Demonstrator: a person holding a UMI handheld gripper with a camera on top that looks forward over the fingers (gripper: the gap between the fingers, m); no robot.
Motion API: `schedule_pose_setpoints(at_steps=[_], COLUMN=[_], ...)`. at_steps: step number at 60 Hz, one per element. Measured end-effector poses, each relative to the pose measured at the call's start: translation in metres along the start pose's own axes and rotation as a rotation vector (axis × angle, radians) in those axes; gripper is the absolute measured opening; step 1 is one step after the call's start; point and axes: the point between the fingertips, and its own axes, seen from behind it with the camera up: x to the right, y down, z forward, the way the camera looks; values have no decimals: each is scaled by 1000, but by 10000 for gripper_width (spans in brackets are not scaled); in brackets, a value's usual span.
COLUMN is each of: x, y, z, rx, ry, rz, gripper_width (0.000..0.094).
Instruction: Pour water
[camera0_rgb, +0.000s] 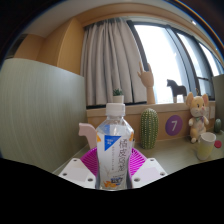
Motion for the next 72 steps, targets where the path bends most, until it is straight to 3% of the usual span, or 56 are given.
schedule_pose_setpoints(at_steps=[13, 29, 51, 63, 72], x=[82, 201, 286, 311, 323], y=[-60, -115, -109, -104, -96], z=[-8, -31, -13, -14, -15], rx=[109, 339, 552, 697, 751], ry=[20, -4, -39, -61, -63], rz=[338, 1042, 1775, 2043, 2157], gripper_width=[354, 352, 349, 352, 354])
